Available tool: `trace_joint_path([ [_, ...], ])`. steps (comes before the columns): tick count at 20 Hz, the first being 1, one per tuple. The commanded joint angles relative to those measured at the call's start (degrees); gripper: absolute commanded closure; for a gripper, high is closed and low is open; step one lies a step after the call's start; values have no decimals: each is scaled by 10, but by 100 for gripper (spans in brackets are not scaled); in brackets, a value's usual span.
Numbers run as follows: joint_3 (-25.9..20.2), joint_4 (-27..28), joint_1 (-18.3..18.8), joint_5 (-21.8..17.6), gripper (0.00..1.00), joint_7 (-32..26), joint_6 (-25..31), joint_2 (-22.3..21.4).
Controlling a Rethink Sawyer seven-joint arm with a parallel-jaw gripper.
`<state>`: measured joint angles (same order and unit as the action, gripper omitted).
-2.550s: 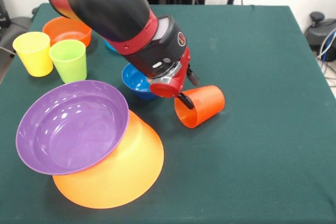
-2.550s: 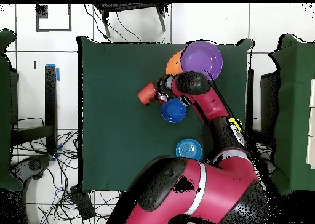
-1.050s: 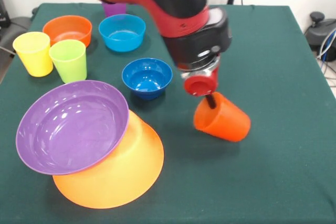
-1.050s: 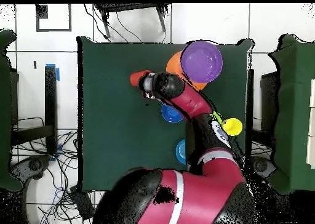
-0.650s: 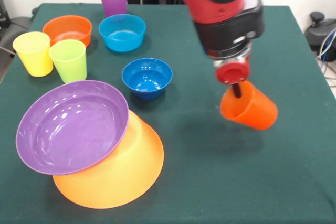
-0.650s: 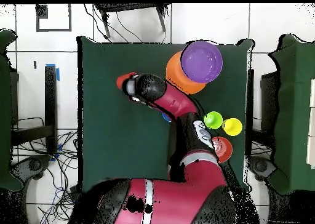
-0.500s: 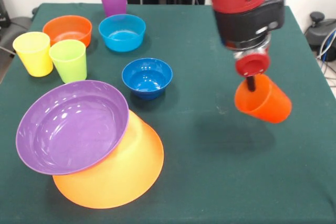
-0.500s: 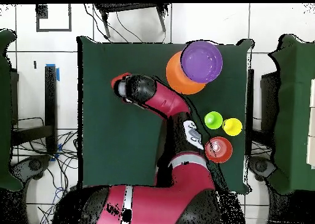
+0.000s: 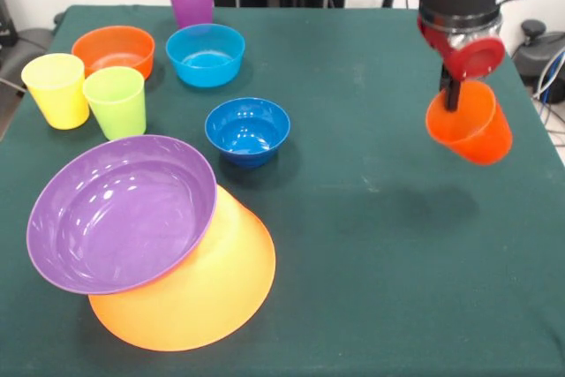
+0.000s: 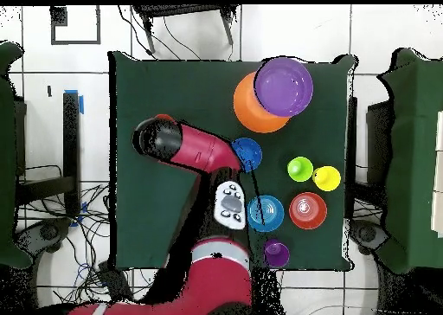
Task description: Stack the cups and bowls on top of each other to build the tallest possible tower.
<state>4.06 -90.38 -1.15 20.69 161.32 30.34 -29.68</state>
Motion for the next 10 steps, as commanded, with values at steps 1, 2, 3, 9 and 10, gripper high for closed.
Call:
trace_joint_path([
  [1,70,-90,-42,-59,100,63,-43,-6],
  [2,72,-97,-46,-57,100,66,-49,-4],
  [3,74,-101,-48,-55,100,67,-54,-3],
  [9,63,-119,-37,-43,100,53,-108,20],
  [10,65,-118,-36,-43,100,53,-118,27],
])
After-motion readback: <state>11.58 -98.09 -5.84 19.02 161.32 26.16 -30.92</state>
